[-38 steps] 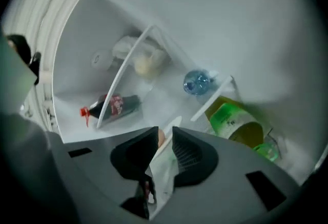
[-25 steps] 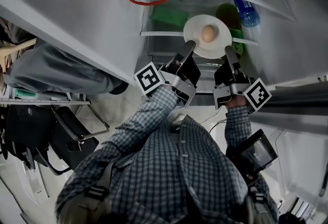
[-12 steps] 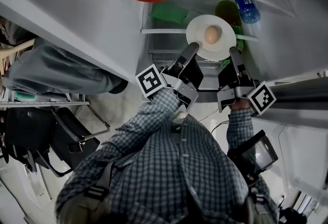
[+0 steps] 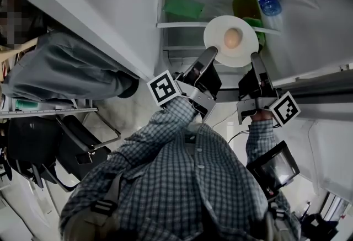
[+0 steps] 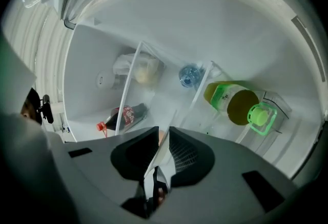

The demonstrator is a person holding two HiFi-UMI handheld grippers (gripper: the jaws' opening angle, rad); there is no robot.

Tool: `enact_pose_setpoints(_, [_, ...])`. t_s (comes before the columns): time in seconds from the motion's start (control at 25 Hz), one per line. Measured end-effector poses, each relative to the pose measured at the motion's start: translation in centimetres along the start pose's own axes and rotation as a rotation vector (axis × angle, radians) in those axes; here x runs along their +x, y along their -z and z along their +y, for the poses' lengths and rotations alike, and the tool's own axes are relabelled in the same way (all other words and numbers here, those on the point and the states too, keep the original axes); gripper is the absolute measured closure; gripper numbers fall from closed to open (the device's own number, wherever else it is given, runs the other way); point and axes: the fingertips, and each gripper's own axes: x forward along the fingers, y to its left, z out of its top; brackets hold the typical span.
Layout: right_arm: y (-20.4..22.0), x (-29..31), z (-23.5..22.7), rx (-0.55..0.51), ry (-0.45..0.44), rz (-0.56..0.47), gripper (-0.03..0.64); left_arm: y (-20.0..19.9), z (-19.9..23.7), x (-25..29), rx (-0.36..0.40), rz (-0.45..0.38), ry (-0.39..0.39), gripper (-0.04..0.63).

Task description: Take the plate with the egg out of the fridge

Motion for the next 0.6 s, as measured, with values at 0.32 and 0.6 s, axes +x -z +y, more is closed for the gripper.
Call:
enact_pose_setpoints(0.32, [4.3,-5.0,1.4,-0.01,0.012,-0.047,0.549,2.3,-1.1,-5.7,-0.007,0.059,-0.006,0.522])
enact_pose_setpoints(0.6, [5.7,-7.2,2.8,-0.016,0.026,-0.051,0.549,3.4,-2.7,-7.5,-0.007,0.073,-0.011,0.523])
